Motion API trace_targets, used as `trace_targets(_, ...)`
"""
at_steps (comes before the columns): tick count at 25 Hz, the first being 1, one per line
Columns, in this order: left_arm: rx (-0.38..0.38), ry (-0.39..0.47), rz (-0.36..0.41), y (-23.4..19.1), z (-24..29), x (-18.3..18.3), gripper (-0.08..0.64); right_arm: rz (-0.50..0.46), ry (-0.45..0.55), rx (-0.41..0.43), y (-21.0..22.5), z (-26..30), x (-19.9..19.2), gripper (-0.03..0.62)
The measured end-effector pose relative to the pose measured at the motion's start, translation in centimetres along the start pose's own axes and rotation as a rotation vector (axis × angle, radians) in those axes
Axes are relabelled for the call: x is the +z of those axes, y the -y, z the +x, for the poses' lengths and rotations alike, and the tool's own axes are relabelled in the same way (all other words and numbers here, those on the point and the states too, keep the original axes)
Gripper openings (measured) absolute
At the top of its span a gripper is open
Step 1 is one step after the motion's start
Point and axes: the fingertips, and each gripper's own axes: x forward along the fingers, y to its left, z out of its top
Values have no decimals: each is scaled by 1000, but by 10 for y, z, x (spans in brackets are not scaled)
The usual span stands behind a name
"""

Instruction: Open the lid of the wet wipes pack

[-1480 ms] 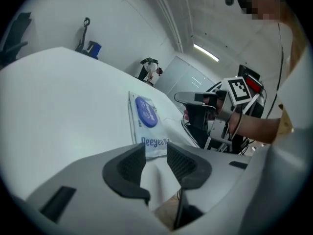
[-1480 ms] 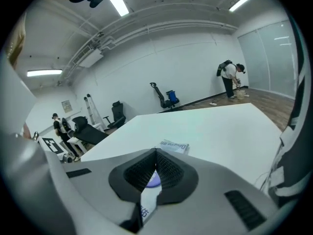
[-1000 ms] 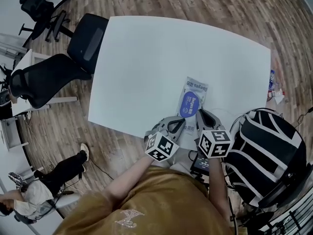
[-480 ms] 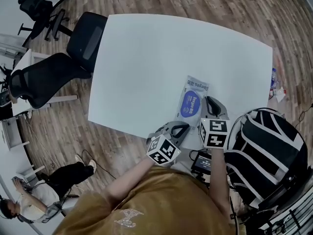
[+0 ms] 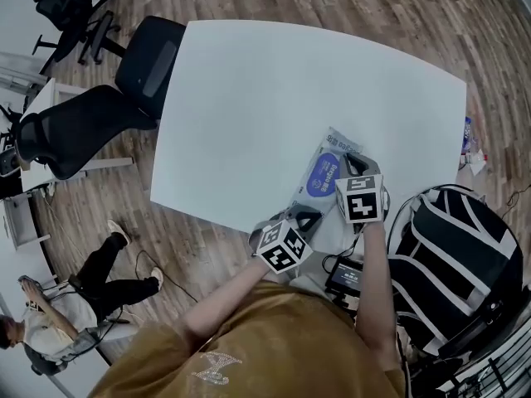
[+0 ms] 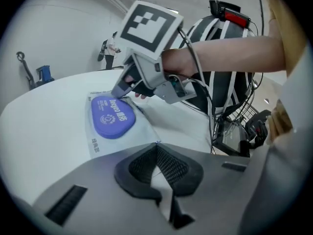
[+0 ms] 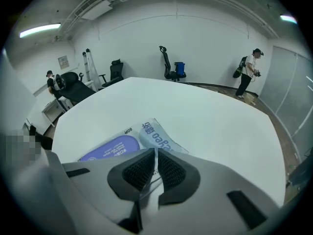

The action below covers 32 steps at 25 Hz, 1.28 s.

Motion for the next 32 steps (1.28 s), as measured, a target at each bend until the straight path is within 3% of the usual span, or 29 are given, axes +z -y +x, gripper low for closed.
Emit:
trace_targets(6,74,-37,-141,-37,-18,-20,6,25,-85,11,1,-17,-27,28)
trace_targets(15,211,-43,-186,-125,-28,1,6,94,-184,143,-28,-48,-79,25)
trace_targets(20,237,-55,-124,-147,-10,38,6,0,-283,273,-74,-56,-99,21)
trace_targets(24,208,-68,-41,-144,12,67,6,8,-293,388,-118,-52,-100,21)
trace_targets(28,213,-52,22,-135,22,82,6,-50,-269,407,-133,-48,-96,9)
trace_targets(32,260,-1,21,-132,3,77,5,-16,-190,381,-123,-60,-91,11)
